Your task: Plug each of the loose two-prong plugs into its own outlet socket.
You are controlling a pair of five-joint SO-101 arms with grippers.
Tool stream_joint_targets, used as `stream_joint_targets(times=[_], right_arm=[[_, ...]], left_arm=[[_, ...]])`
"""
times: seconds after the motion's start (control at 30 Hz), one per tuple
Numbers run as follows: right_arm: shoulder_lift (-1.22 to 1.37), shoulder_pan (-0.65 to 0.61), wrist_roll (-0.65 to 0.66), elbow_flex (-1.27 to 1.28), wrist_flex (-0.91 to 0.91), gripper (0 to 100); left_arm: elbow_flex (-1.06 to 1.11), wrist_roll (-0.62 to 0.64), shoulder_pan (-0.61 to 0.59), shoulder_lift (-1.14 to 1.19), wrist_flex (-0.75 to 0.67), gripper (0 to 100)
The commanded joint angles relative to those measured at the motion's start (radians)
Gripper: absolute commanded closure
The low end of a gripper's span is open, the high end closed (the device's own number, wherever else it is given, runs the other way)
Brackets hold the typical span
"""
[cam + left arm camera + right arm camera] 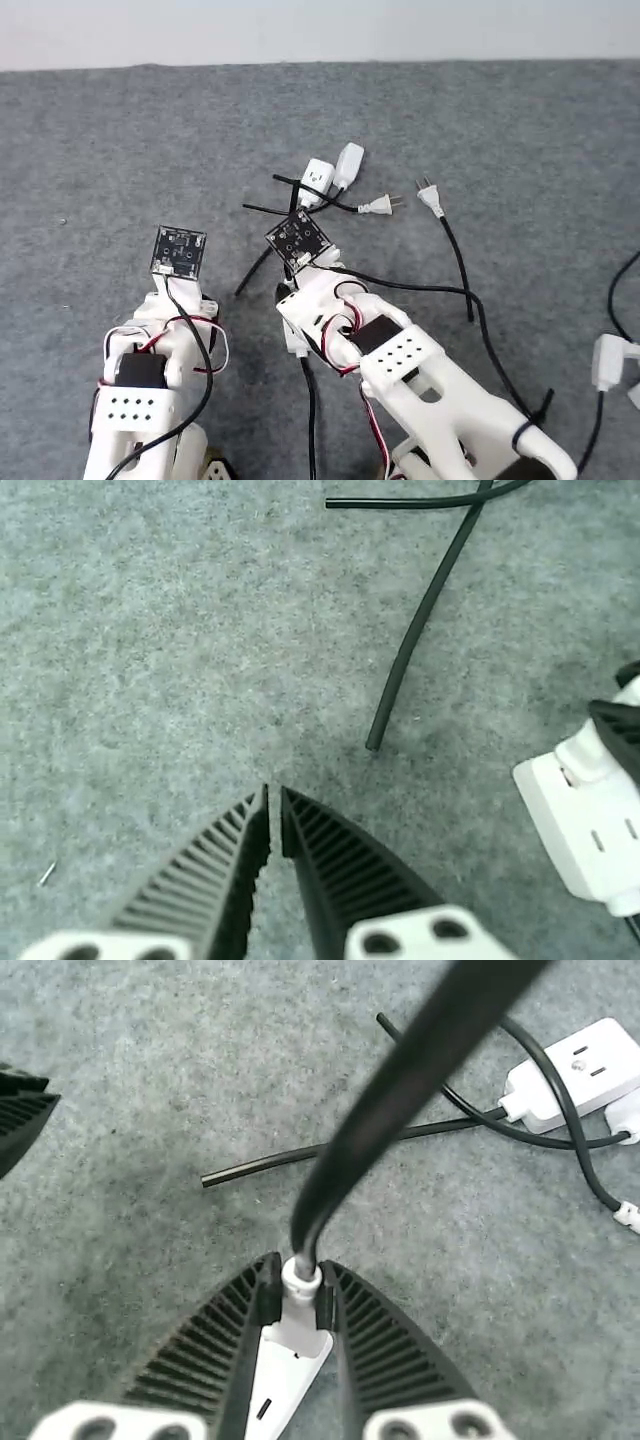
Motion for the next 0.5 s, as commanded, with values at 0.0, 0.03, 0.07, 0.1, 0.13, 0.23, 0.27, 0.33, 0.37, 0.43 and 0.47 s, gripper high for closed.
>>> stream_joint_targets(times=[0.0, 0.03, 0.07, 0.1, 0.13, 0.23, 0.27, 0.33, 0.37, 0.43, 0.47], right_arm=[[-0.005, -0.004, 0.014, 0.011, 0.018, 99.0], [-0.005, -0.004, 0.014, 0.011, 0.019, 99.0], [-0.005, -0.002, 0.014, 0.011, 0.024, 99.0], [-0.007, -0.002, 0.014, 0.011, 0.025, 99.0], [-0.007, -0.002, 0.014, 0.012, 0.027, 99.0], [-0.008, -0.002, 0.014, 0.025, 0.019, 99.0], [-0.015, -0.004, 0.014, 0.029, 0.018, 99.0], [-0.045, -0.007, 0.014, 0.046, 0.016, 99.0], [-0.062, -0.007, 0.014, 0.06, 0.012, 99.0], [-0.101, -0.005, 0.035, 0.1, -0.002, 99.0], [-0.122, -0.005, 0.052, 0.118, -0.002, 99.0]], left_arm=[[-0.01, -0.014, -0.006, -0.017, 0.005, 98], [-0.01, -0.014, -0.006, -0.015, 0.005, 98], [-0.01, -0.014, -0.006, -0.015, 0.005, 98], [-0.01, -0.012, -0.006, -0.014, 0.005, 98], [-0.01, -0.011, -0.006, -0.011, 0.005, 98], [-0.01, -0.009, -0.006, -0.008, 0.008, 98], [-0.012, -0.009, -0.006, -0.008, 0.02, 98], [-0.018, -0.009, 0.003, -0.008, 0.051, 98], [-0.021, -0.009, 0.009, -0.008, 0.063, 98], [-0.021, -0.009, 0.014, -0.008, 0.066, 98], [-0.021, -0.009, 0.014, -0.008, 0.064, 98]])
